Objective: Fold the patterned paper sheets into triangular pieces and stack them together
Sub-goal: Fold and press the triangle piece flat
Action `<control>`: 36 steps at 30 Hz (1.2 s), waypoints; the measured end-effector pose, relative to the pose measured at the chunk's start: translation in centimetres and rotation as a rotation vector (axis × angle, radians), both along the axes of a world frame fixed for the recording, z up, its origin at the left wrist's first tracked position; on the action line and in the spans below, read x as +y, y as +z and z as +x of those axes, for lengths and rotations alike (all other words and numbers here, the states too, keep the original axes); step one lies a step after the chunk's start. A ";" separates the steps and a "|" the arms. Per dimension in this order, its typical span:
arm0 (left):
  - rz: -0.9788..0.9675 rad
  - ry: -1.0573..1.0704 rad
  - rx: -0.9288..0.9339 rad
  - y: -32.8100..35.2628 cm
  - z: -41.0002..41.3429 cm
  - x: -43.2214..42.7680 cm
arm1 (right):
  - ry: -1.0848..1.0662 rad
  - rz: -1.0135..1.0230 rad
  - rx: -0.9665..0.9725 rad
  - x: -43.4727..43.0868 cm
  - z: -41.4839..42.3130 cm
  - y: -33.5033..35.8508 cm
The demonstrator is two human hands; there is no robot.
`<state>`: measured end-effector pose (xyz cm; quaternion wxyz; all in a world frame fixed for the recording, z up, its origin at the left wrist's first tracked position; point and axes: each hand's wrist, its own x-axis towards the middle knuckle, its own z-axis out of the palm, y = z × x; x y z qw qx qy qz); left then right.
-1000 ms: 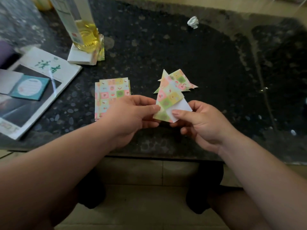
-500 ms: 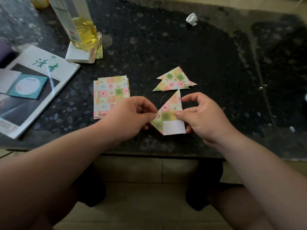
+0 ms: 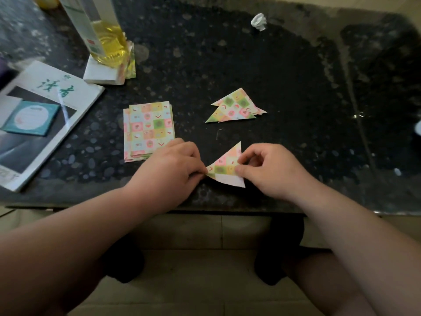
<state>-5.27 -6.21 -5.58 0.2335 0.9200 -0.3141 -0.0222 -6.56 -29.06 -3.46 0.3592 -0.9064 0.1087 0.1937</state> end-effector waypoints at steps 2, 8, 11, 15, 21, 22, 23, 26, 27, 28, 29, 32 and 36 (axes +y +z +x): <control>0.059 -0.059 -0.024 -0.3 -0.5 -0.3 | 0.229 -0.222 -0.069 -0.4 -0.3 0.2; 0.071 -0.011 0.096 -0.6 -0.9 -0.4 | 0.628 -0.248 0.038 -1.0 -1.3 0.2; 0.064 0.069 0.179 -0.4 -0.9 -0.5 | 0.559 -0.189 -0.123 -1.3 -1.4 -1.0; 0.068 0.161 0.293 -0.1 -0.7 -0.7 | 0.371 -0.041 -0.227 -1.5 -1.0 -2.2; 0.063 0.251 0.353 0.1 -0.6 -1.0 | 0.156 0.034 -0.154 -1.0 -0.3 -2.0; 0.061 0.258 0.349 0.1 -0.6 -1.1 | 0.135 0.028 -0.150 -0.9 -0.2 -2.1; 0.061 0.267 0.345 0.1 -0.6 -1.1 | 0.119 0.020 -0.148 -0.8 0.0 -2.1; 0.068 0.282 0.349 0.1 -0.6 -1.3 | 0.088 -0.003 -0.130 -0.5 0.6 -2.0; 0.072 0.285 0.351 0.1 -0.6 -1.3 | 0.093 -0.016 -0.119 -0.4 0.7 -1.8; 0.084 0.284 0.353 0.2 -0.6 -1.4 | 0.105 -0.031 -0.105 -0.4 0.9 -1.6; 0.095 0.282 0.353 0.3 -0.6 -1.5 | 0.120 -0.043 -0.091 -0.2 1.0 -1.5; 0.115 0.279 0.355 1.1 -0.8 -1.5 | 0.145 -0.073 -0.070 0.1 1.3 -1.3; 0.192 0.114 0.143 1.1 -2.9 -1.7 | 0.139 -0.117 -0.089 0.7 1.3 -1.6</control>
